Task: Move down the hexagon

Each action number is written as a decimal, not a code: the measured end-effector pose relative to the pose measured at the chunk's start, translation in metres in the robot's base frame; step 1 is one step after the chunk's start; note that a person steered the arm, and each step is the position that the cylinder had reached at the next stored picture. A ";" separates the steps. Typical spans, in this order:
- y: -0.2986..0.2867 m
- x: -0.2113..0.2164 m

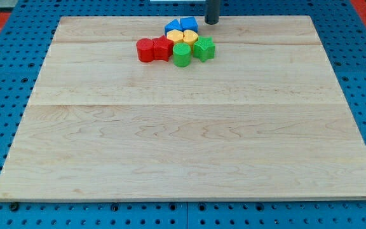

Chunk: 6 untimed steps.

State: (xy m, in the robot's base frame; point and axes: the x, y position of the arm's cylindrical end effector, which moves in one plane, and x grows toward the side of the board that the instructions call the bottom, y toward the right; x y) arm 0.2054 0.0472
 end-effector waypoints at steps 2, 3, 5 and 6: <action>-0.102 0.060; -0.087 0.043; -0.089 0.075; -0.087 0.089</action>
